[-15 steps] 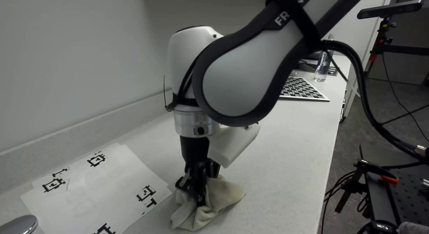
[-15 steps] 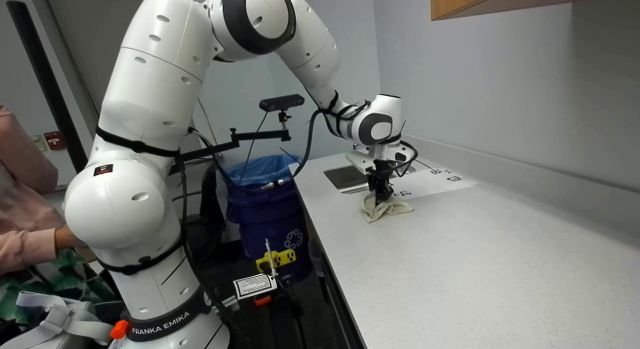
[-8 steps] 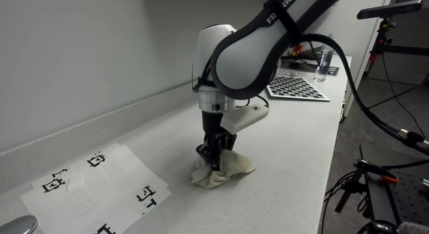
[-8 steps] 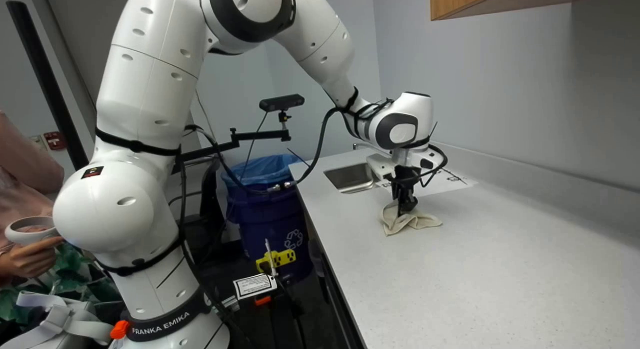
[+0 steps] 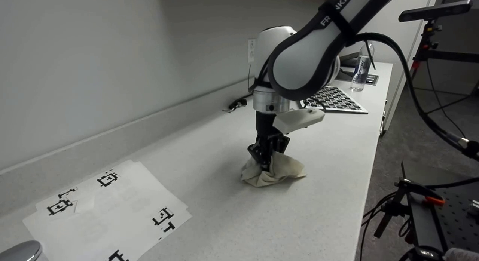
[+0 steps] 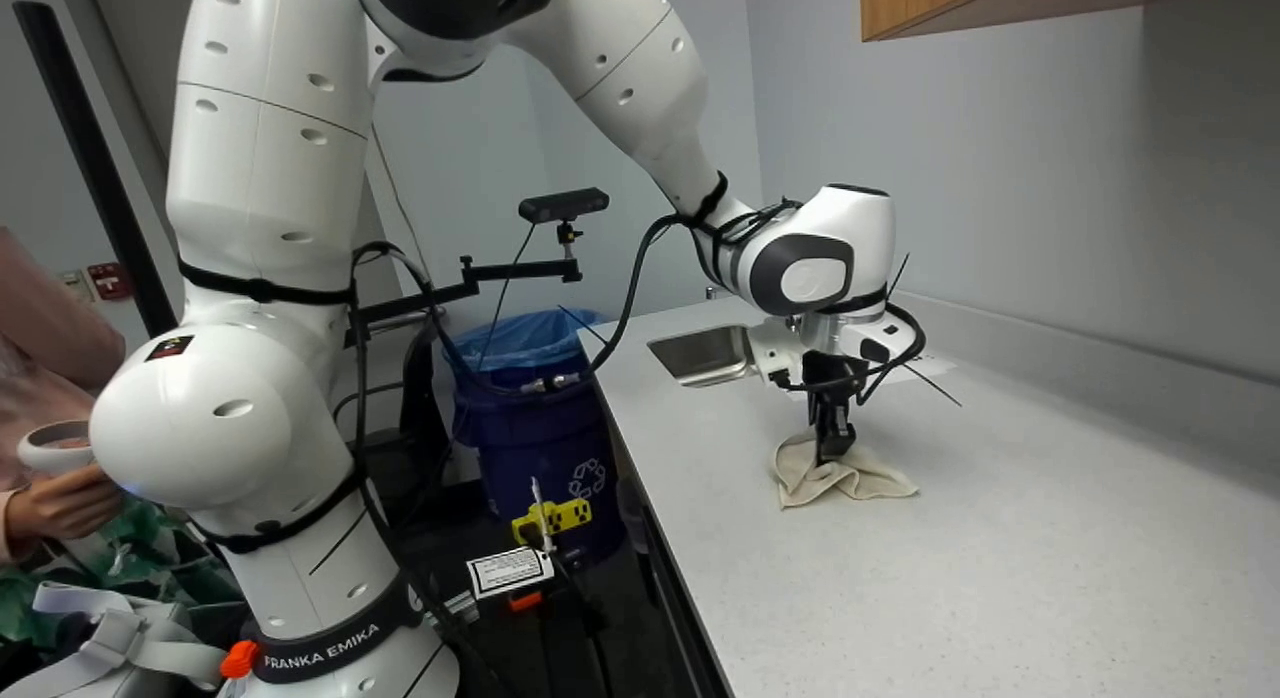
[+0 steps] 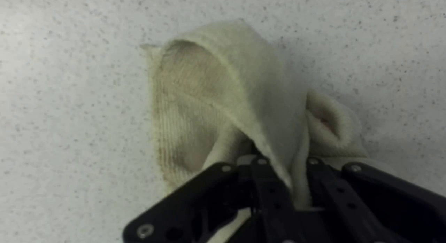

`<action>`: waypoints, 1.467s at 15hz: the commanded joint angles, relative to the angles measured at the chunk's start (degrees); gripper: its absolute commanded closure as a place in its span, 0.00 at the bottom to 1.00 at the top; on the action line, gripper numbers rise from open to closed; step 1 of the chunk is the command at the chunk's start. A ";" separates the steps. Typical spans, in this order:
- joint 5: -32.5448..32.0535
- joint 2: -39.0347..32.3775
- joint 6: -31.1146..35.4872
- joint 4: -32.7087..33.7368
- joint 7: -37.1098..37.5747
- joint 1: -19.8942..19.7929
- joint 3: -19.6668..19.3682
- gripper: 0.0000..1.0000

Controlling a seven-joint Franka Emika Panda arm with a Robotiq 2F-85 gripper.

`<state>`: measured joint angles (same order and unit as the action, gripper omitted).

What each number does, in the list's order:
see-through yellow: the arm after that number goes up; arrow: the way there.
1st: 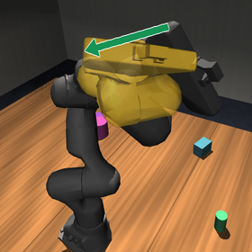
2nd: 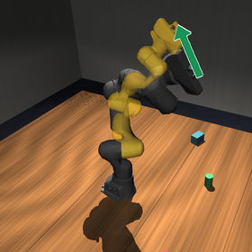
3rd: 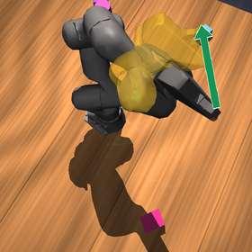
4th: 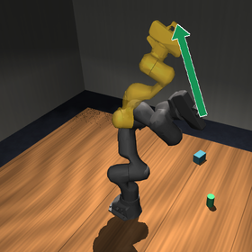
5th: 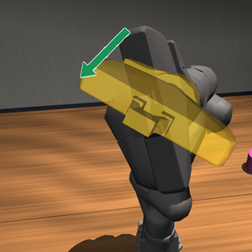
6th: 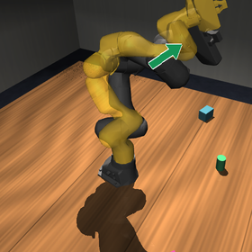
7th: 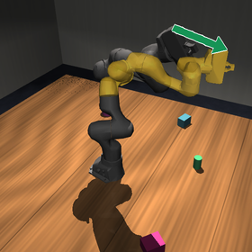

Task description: Use the towel to wipe the counter

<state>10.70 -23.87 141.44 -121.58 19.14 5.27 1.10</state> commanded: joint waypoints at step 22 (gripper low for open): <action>-5.81 -10.61 -7.73 17.01 -0.12 11.25 4.94 0.96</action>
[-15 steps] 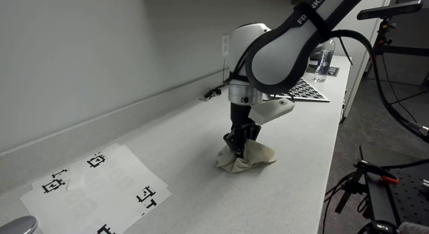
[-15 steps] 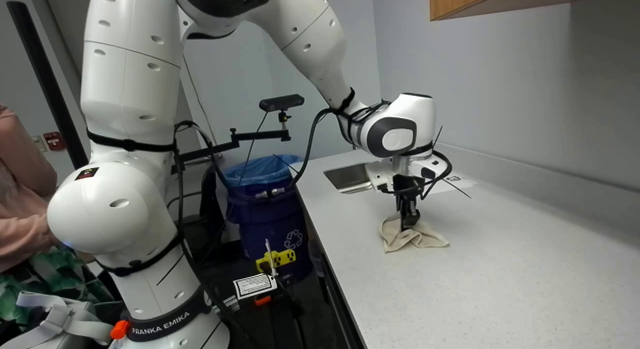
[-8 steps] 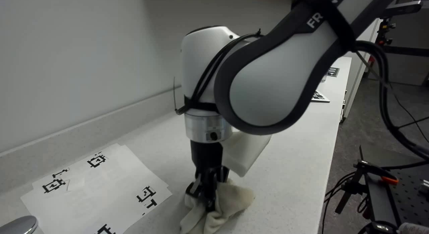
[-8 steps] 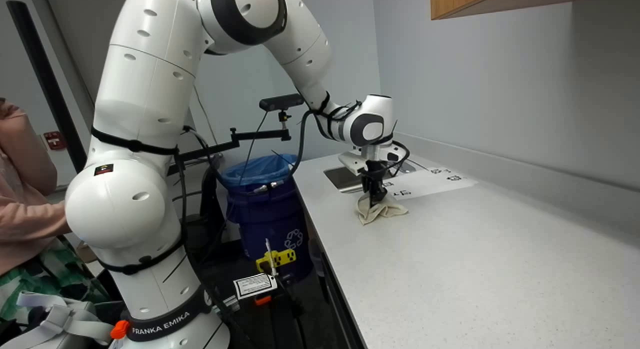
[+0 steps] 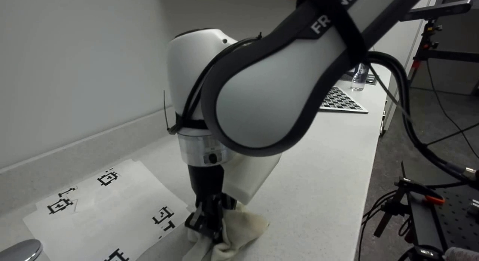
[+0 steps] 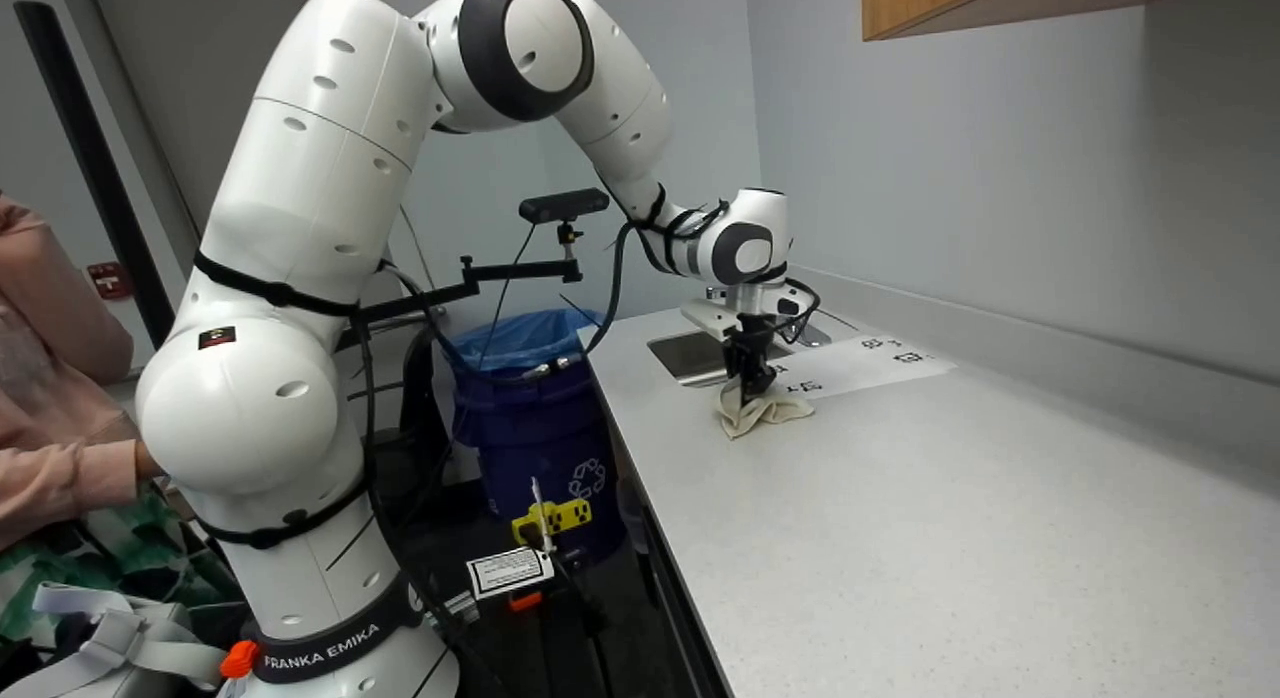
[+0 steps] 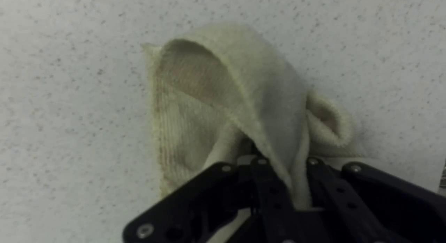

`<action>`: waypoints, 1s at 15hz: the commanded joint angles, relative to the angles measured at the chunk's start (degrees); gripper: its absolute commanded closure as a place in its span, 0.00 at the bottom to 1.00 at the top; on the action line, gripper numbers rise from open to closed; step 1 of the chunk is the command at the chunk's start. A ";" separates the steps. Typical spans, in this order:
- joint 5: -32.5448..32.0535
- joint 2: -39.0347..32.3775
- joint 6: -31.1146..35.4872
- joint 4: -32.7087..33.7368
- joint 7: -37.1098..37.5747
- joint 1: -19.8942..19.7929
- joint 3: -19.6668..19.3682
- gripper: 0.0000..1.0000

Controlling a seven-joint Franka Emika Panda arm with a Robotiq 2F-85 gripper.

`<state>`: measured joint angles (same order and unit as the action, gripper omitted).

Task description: Use the towel to wipe the counter

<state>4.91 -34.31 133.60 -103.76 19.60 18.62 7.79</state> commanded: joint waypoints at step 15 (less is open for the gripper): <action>7.52 15.59 14.23 -28.51 3.46 -11.57 -6.84 0.96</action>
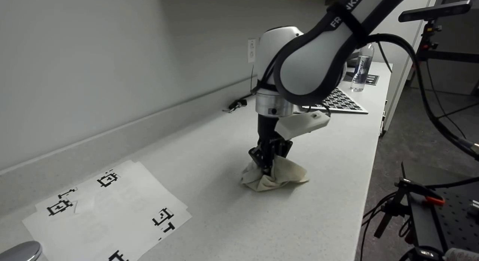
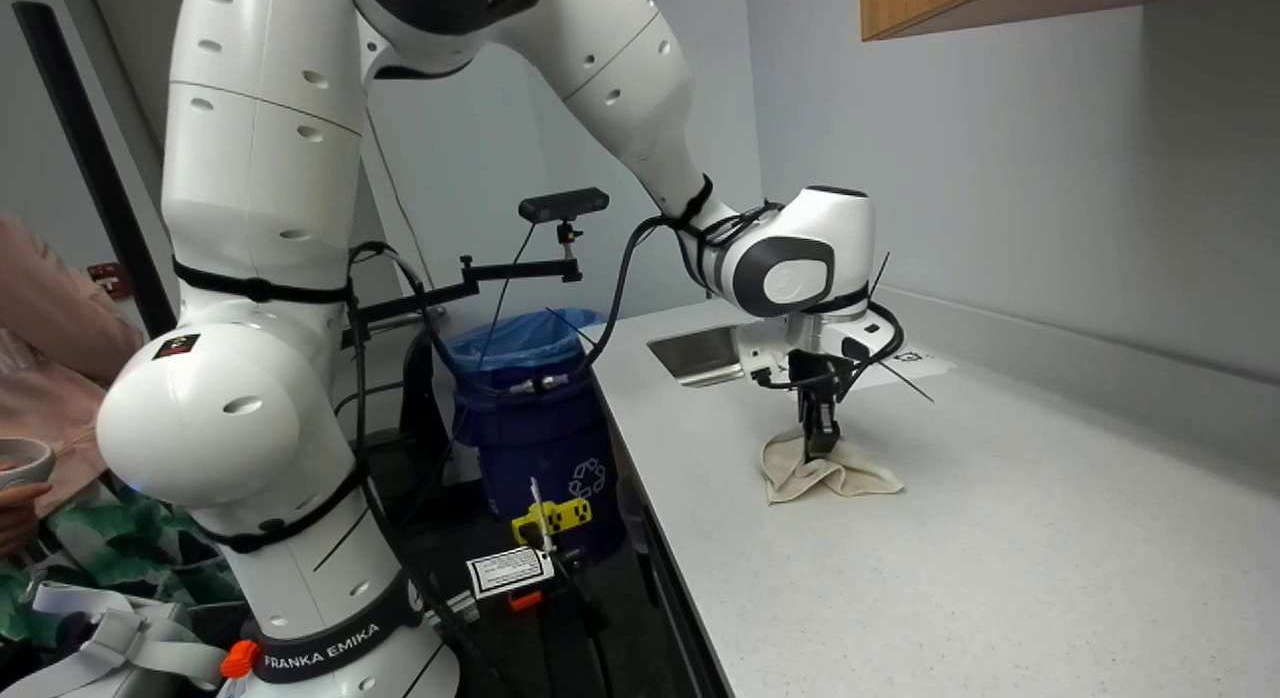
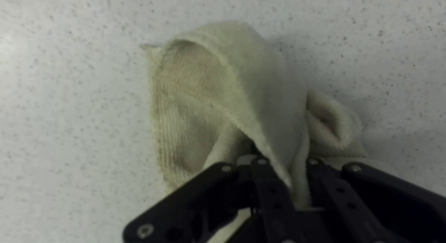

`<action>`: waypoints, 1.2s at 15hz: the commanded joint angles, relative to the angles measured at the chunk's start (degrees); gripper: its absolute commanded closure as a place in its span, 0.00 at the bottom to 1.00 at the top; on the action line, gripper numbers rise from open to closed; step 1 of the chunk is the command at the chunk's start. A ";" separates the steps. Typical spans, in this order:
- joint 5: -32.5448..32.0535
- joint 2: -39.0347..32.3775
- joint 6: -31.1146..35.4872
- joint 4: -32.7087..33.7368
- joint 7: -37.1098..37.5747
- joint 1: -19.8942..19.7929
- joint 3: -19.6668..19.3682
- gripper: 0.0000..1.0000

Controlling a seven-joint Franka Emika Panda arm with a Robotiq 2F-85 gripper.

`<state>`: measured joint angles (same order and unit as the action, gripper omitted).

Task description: Use the towel to wipe the counter

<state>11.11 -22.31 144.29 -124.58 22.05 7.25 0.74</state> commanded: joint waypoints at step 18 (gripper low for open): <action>-3.86 -7.08 -4.36 11.43 -6.02 5.18 7.43 0.96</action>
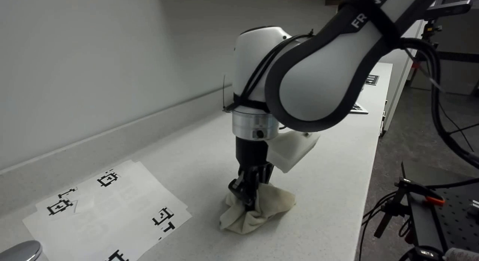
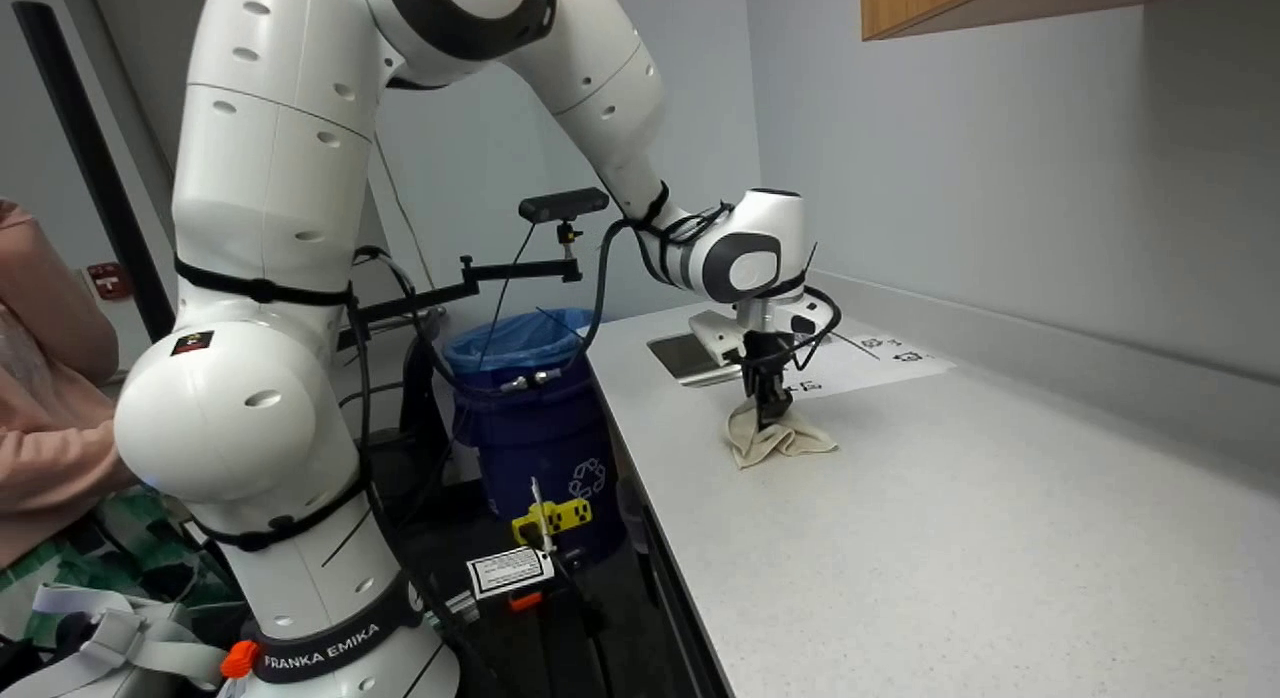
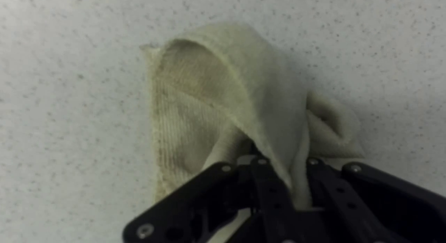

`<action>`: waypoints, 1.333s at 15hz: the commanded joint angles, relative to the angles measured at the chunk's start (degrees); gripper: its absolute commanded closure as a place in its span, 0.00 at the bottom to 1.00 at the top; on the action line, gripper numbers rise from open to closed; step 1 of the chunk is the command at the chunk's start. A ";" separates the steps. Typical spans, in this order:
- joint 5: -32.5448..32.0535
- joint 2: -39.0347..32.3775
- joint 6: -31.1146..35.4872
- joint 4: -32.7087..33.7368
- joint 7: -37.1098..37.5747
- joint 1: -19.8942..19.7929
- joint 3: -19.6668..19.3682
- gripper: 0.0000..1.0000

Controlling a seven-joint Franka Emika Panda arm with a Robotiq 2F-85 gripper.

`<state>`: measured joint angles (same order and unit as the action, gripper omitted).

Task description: Use the towel to wipe the counter

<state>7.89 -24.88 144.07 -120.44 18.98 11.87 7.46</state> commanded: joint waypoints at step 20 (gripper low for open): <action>0.63 2.00 -2.55 -2.15 -0.03 -4.43 -5.94 0.96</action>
<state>7.71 -26.69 139.85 -116.51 17.15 6.70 1.00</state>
